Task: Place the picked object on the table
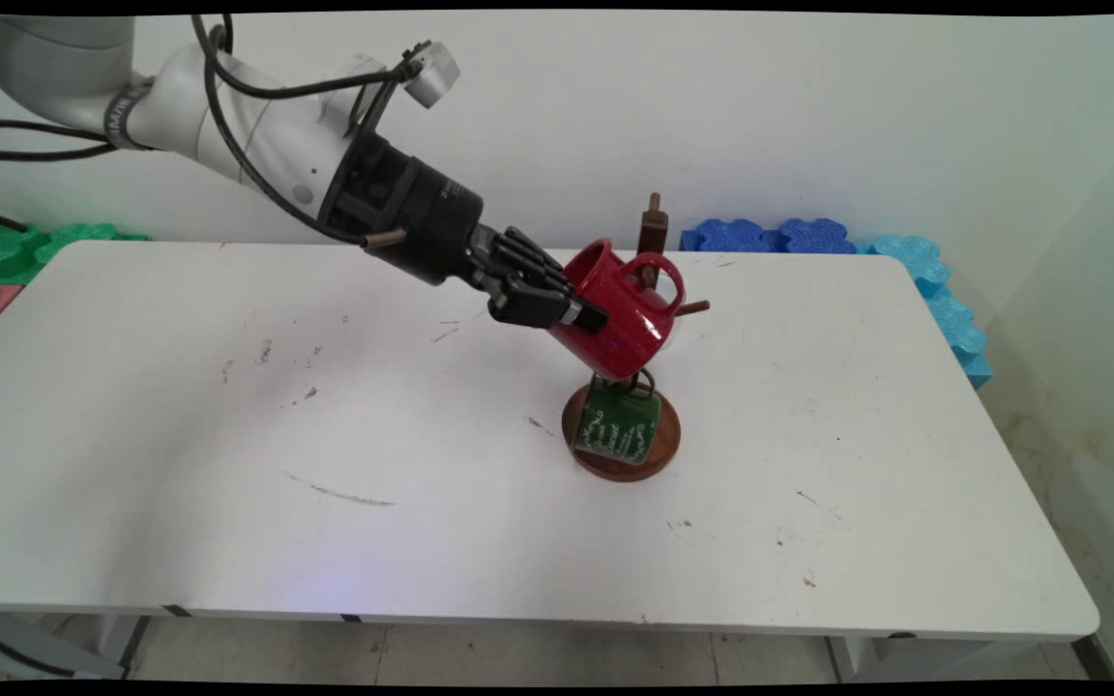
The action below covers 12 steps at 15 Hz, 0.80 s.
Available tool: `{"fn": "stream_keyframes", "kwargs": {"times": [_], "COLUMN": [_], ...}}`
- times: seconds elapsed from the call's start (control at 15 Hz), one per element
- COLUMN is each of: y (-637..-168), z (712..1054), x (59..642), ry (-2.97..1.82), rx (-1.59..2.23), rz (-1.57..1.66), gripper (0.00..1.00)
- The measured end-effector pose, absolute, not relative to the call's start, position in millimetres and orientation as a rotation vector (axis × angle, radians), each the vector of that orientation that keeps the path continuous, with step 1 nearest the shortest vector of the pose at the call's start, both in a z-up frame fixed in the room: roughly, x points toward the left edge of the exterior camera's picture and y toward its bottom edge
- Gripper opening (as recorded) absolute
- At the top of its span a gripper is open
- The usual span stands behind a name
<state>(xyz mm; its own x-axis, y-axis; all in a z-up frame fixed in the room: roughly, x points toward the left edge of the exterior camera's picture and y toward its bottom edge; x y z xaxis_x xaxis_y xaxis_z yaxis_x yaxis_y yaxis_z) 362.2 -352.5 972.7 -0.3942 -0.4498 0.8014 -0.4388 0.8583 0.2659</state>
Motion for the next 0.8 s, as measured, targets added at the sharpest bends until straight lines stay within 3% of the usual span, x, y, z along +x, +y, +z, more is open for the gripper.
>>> {"fn": "stream_keyframes", "kwargs": {"times": [0.8], "y": [-346.3], "z": [978.2], "x": [356.1], "ry": [-2.045], "rx": [0.652], "rz": [-0.027], "gripper": [0.0]}}
